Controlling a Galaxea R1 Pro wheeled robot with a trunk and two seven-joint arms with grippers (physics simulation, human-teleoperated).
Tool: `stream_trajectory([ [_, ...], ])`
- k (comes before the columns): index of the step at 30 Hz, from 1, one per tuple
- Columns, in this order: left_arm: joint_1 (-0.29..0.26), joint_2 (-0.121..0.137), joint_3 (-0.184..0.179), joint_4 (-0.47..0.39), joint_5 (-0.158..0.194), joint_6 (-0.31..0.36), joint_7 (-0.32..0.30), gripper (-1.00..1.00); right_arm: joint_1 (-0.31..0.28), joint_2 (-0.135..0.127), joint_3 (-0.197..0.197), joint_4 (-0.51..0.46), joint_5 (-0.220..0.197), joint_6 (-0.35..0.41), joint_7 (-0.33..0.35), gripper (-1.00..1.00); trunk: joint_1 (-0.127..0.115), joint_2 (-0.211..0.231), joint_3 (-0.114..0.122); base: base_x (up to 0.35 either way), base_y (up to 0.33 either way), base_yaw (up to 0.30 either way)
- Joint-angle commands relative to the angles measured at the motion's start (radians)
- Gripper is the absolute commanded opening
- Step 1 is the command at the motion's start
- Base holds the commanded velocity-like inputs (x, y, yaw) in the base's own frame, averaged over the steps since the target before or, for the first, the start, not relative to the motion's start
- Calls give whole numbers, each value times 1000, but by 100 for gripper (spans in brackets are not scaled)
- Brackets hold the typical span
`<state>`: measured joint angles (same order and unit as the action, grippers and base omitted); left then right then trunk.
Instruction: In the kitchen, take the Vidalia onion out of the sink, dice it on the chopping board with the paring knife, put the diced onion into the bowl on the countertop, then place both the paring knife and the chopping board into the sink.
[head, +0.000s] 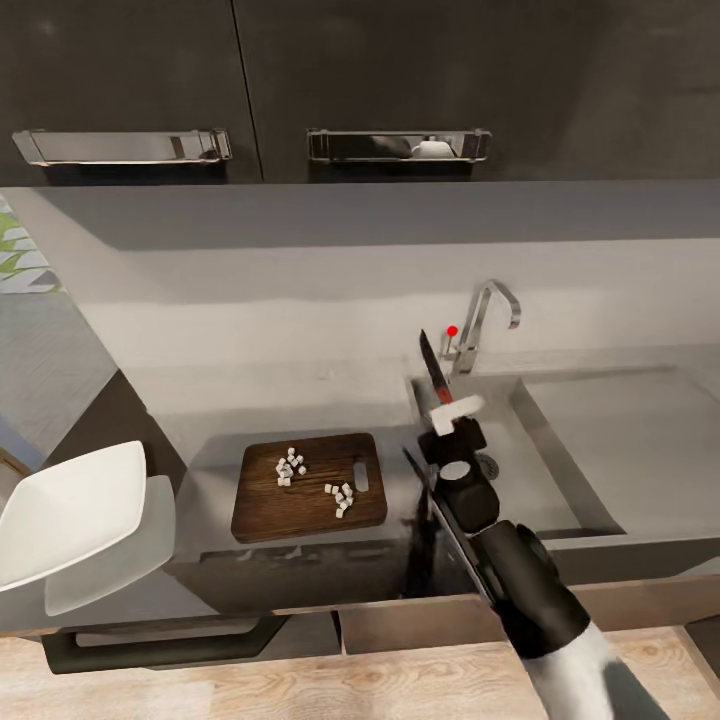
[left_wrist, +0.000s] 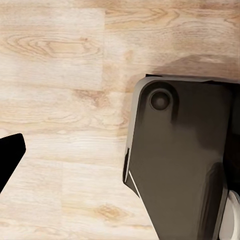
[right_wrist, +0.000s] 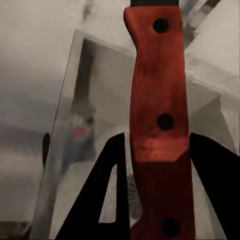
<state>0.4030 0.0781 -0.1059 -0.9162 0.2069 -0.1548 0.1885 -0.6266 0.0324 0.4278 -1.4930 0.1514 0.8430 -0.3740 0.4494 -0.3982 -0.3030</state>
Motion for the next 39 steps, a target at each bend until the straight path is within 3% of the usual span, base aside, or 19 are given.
stream_trajectory([
  [1,0,2,-6,-1,9,-3,8,100,-1,0,-47,-9,4,7,54,-100,1,-2,-2,0,0,0],
  [2,0,2,-6,-1,9,-3,8,100,-1,0,-94,-14,4,7,96,-100,1,-2,-2,0,0,0],
  [4,-1,1,-6,-1,9,-3,8,100,-1,0,-228,-20,4,7,179,-100,1,-2,-2,0,0,0],
  [7,0,-4,-7,0,9,-3,8,100,-1,-1,-312,-16,1,7,221,-100,1,-2,-2,0,0,0],
  [10,0,-7,-8,0,9,-3,8,100,-1,-2,-326,-2,0,7,236,-100,1,-2,-2,0,0,0],
  [18,0,-8,-8,9,8,-3,8,100,-1,-12,-333,163,-1,5,339,-100,1,-2,-2,0,0,0],
  [20,0,-8,-8,10,8,-3,8,100,-1,-12,-339,187,-1,4,344,-100,1,-2,-2,0,0,0],
  [27,0,-9,-8,14,8,-3,8,100,-1,-15,-432,266,-1,-3,348,-100,1,-2,-2,0,0,0],
  [31,0,-14,-8,14,8,-3,8,100,-1,-22,-441,329,-2,-52,348,-100,1,-2,-2,0,0,0],
  [39,0,-15,-8,13,8,-3,8,100,-1,-22,-442,344,-4,-67,347,-100,1,-2,-2,0,0,0],
])
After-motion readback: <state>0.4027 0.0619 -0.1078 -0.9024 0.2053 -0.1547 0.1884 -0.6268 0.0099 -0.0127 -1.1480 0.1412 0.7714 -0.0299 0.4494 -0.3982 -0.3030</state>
